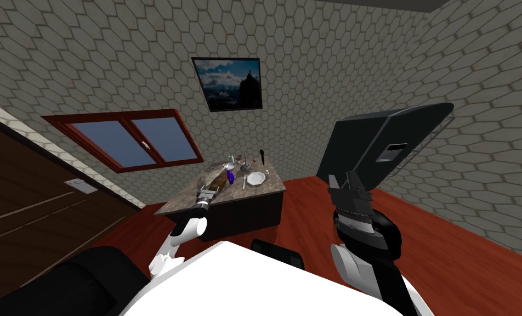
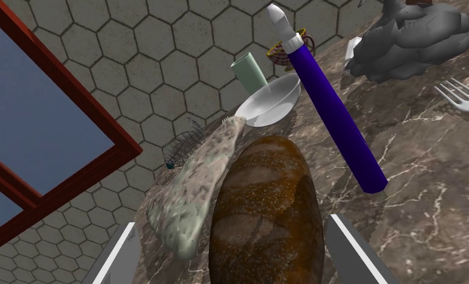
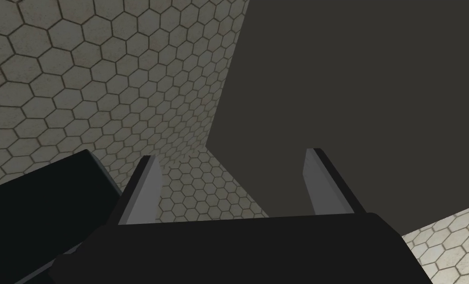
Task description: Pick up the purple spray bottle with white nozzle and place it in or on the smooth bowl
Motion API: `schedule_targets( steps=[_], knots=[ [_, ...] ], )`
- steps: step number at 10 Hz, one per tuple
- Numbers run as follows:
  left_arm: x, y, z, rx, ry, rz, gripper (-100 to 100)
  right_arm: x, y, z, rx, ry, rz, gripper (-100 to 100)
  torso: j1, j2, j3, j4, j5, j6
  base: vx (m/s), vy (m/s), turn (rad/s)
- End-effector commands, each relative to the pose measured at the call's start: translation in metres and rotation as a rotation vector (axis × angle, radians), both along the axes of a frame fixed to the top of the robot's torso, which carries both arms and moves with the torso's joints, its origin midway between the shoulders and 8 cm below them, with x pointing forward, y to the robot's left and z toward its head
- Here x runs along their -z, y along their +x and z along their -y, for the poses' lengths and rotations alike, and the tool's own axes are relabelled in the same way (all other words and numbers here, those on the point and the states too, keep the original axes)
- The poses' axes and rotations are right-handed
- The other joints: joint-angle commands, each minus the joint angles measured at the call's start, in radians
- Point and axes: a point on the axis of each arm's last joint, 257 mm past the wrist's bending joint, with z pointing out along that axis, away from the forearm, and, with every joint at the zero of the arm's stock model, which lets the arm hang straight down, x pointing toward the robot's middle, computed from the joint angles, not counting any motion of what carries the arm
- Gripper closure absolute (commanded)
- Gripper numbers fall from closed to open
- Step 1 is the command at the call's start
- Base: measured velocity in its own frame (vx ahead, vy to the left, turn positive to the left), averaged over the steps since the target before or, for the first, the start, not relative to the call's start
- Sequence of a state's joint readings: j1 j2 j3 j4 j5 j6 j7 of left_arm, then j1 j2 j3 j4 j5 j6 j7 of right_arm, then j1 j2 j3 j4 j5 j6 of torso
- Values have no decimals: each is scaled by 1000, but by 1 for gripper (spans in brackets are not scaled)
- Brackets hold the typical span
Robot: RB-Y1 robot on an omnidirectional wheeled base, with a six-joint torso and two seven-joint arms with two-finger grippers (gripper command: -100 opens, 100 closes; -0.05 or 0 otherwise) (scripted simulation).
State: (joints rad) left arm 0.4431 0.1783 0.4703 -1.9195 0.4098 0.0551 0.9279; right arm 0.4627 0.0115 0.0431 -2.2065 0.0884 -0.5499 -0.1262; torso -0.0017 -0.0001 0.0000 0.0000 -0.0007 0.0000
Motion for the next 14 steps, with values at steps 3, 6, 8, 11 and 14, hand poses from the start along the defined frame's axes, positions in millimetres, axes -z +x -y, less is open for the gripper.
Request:
schedule_targets(
  steps=[3, 6, 8, 11, 14],
  knots=[
    [13, -9, -21, -42, -131, 19, -100, 0, 0, 0, 0, 0, 0, 0, 1, 0, 0, 0, 0, 0, 7, -25, -83],
    [23, -17, -36, -77, -239, 42, -100, 0, 0, 0, 0, 0, 0, 0, 1, 0, 0, 0, 0, 0, 12, -26, -100],
    [26, -21, -42, -93, -296, 59, -100, 0, 0, 0, 0, 0, 0, 0, 1, 0, 0, 0, 0, 0, 13, -13, -83],
    [32, -26, -51, -119, -388, 89, -100, 0, 0, 0, 0, 0, 0, 0, 2, -1, 0, 0, 0, 0, 16, -3, -109],
    [36, -29, -59, -142, -494, 132, -100, 0, 0, 0, 0, 0, 0, 0, 4, -1, -1, 0, 1, 0, 24, 22, -166]
  ],
)
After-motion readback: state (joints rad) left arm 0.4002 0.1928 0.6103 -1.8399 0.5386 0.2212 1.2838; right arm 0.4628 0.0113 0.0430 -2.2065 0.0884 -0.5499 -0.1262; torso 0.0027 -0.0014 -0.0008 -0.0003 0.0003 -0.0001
